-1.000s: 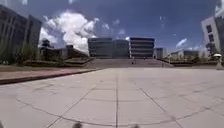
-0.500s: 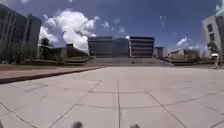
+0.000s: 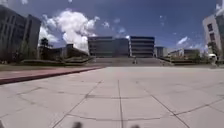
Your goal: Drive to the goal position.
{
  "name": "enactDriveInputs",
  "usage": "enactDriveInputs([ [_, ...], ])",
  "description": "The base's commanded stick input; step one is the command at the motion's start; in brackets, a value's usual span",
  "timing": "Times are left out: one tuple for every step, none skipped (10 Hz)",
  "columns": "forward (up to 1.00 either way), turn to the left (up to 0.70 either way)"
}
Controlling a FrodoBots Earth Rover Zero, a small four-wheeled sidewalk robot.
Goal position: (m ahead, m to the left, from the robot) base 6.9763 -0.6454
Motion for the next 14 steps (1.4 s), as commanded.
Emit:
enactDriveInputs([
  [0.7, 0.0],
  [0.7, 0.0],
  [0.7, 0.0],
  [0.7, 0.0],
  [0.7, 0.0],
  [0.7, 0.0],
  [0.7, 0.0],
  [0.7, 0.0],
  [0.7, 0.0],
  [0.7, 0.0],
  [0.7, 0.0],
  [0.7, 0.0],
  [0.7, 0.0],
  [0.7, 0.0],
])
